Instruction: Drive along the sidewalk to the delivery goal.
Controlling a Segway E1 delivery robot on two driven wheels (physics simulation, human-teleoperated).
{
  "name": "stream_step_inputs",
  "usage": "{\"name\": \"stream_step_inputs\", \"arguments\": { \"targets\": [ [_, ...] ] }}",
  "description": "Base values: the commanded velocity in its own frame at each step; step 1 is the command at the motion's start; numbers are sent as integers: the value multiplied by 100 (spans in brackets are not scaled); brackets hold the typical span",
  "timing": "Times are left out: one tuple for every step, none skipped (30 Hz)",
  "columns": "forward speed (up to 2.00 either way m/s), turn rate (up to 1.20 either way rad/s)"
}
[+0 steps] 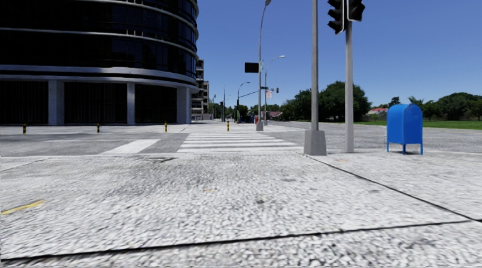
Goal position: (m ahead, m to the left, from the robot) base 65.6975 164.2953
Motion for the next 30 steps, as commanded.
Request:
{"name": "stream_step_inputs", "arguments": {
  "targets": [
    [200, 0],
    [200, 0],
    [200, 0],
    [200, 0],
    [200, 0],
    [200, 4],
    [200, 4],
    [200, 6],
    [200, 8],
    [200, 12],
    [200, 13],
    [200, 13],
    [200, 13],
    [200, 14],
    [200, 17],
    [200, 17],
    [200, 18],
    [200, 19],
    [200, 19],
    [200, 19],
    [200, 19],
    [200, 19],
    [200, 19],
    [200, 19],
    [200, 19],
    [200, 19],
    [200, 19],
    [200, 20],
    [200, 23],
    [200, 27]
  ]
}}
